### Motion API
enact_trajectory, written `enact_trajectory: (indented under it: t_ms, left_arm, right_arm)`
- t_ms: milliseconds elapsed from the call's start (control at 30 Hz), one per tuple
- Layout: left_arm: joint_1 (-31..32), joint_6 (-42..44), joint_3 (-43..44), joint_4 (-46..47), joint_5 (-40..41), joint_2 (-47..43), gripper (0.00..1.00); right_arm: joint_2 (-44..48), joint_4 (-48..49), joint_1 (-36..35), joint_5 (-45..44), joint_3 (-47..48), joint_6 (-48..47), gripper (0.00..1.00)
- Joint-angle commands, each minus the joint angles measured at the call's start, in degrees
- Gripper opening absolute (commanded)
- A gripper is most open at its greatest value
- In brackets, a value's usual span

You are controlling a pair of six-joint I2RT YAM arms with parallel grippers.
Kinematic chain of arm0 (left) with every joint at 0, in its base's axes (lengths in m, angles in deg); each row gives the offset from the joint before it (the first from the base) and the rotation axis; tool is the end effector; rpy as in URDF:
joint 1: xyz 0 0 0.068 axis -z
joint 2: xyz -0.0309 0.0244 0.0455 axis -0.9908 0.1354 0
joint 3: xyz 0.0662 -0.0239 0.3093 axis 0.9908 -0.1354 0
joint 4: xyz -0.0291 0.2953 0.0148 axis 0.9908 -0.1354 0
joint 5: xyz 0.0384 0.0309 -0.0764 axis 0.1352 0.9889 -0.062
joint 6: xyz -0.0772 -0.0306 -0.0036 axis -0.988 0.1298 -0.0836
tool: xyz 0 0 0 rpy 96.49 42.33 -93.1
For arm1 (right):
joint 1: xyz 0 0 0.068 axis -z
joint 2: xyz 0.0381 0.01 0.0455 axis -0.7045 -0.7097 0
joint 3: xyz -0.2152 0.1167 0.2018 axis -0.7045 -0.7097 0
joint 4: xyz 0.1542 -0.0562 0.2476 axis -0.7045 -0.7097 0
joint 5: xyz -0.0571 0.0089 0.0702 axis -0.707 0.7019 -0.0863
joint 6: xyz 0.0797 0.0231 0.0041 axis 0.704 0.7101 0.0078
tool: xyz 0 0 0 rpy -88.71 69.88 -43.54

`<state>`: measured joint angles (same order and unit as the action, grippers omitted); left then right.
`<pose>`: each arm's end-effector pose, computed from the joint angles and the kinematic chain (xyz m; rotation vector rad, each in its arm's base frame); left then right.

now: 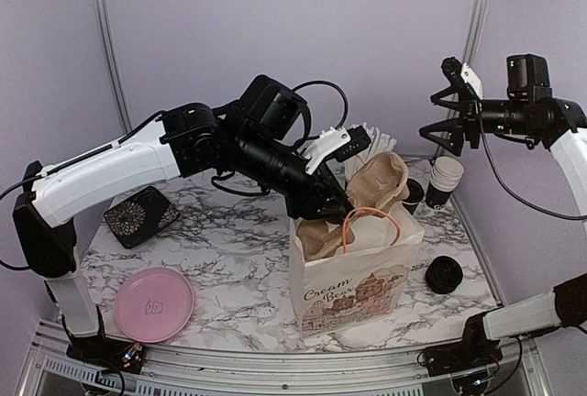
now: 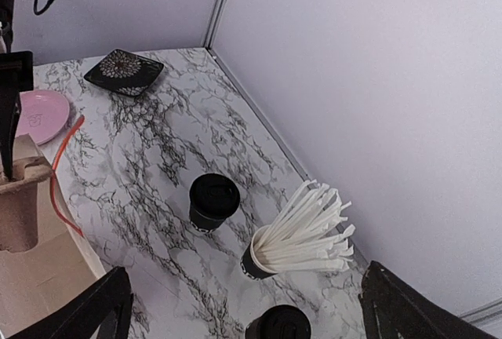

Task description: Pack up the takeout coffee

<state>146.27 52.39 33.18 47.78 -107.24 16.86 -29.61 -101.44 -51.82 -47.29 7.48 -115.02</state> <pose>0.1906 -0.4539 0.4396 1.4667 1.6481 -0.9916 0.2510 0.0801 0.5171 -1.1621 1.5688 0.3826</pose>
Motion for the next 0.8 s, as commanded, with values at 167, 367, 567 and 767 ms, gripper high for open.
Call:
enact_trajectory:
  t_ms: [167, 367, 567, 767]
  left_arm:
    - [1.1, 1.8, 7.2, -9.6, 6.5, 6.2, 0.27]
    - [1.4, 1.0, 10.9, -13.7, 7.8, 8.6, 0.27]
    - [1.9, -0.7, 10.8, -15.9, 9.6, 9.5, 0.27]
    - [2.3, -2.4, 10.5, -17.8, 11.1, 10.1, 0.27]
  right_arm:
    - [-3.5, 7.8, 5.5, 7.1, -8.3, 3.8, 0.99]
    - [-3.3, 9.7, 5.5, 8.0, -12.6, 2.9, 0.99]
    - [-3.1, 8.8, 5.6, 10.1, -15.4, 0.0, 0.99]
    - [-2.6, 8.5, 5.5, 10.2, -17.0, -1.4, 0.99]
